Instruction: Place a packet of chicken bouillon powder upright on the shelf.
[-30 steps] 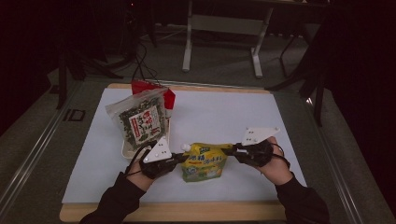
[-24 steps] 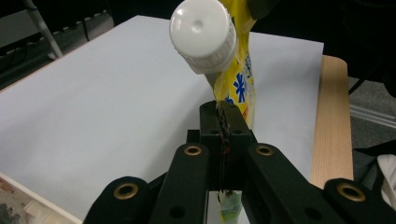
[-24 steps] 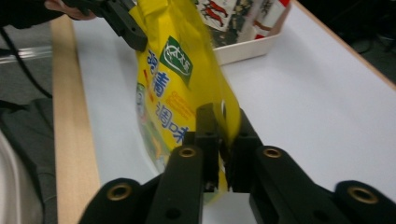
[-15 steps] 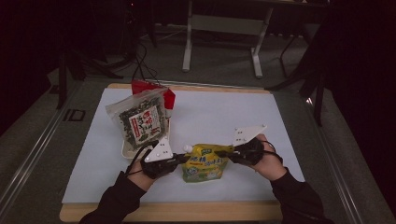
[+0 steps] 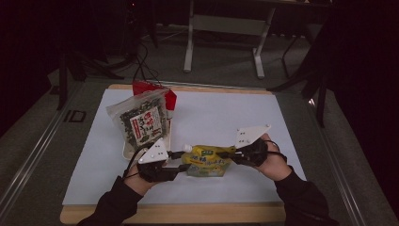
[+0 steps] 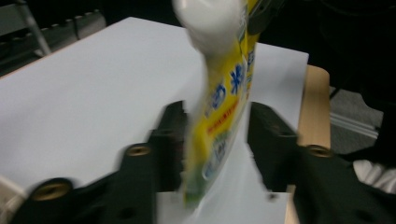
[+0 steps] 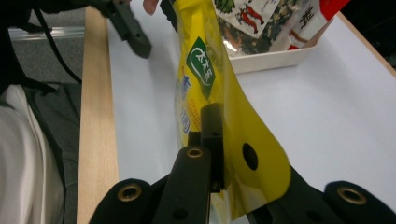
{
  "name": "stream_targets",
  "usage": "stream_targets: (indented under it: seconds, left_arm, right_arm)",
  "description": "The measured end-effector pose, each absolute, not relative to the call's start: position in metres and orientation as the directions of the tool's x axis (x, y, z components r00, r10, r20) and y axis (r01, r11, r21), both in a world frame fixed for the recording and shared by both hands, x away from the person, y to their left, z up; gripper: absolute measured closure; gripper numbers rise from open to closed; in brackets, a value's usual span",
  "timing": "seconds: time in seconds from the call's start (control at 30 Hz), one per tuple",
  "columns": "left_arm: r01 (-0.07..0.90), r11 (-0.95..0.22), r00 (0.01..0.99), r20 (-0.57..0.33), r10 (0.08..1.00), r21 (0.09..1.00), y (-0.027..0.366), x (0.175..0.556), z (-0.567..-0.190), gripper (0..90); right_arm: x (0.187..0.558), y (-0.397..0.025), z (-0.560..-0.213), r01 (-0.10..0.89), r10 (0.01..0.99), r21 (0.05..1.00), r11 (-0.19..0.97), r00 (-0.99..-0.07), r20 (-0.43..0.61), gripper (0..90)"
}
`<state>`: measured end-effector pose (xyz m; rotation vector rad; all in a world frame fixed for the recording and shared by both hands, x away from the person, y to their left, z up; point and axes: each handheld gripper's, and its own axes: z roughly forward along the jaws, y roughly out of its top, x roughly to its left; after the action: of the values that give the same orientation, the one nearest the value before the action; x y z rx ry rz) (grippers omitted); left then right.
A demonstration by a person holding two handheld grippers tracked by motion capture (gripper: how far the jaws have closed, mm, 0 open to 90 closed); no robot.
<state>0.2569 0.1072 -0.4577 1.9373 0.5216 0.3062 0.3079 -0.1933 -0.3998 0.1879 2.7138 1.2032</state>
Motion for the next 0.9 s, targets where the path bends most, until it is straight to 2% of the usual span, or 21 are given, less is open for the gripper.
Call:
stream_targets:
  seconds: [0.13, 0.37, 0.53, 0.73, 0.9]
  left_arm:
    - [0.223, -0.321, 0.854, -0.026, 0.519, 0.92, 0.112, 0.25, -0.463, 42.8]
    - [0.275, -0.316, 0.848, -0.074, 0.525, 0.908, 0.111, 0.241, -0.48, 15.7]
    - [0.28, -0.316, 0.85, -0.08, 0.521, 0.906, 0.111, 0.236, -0.49, 15.2]
    - [0.289, -0.331, 0.847, -0.078, 0.526, 0.898, 0.107, 0.231, -0.5, 2.8]
    - [0.305, -0.33, 0.839, -0.088, 0.536, 0.893, 0.105, 0.228, -0.509, 1.9]
  right_arm:
    - [0.31, -0.193, -0.39, 0.034, 0.189, 0.758, 0.651, -0.975, -0.119, 90.0]
    - [0.315, -0.189, -0.371, 0.011, 0.196, 0.778, 0.628, -0.97, -0.144, 90.0]
    - [0.322, -0.181, -0.362, 0.004, 0.194, 0.786, 0.618, -0.97, -0.148, 90.0]
    - [0.329, -0.167, -0.352, -0.018, 0.183, 0.799, 0.601, -0.97, -0.159, 90.0]
    - [0.335, -0.154, -0.342, -0.03, 0.172, 0.806, 0.591, -0.972, -0.163, 90.0]
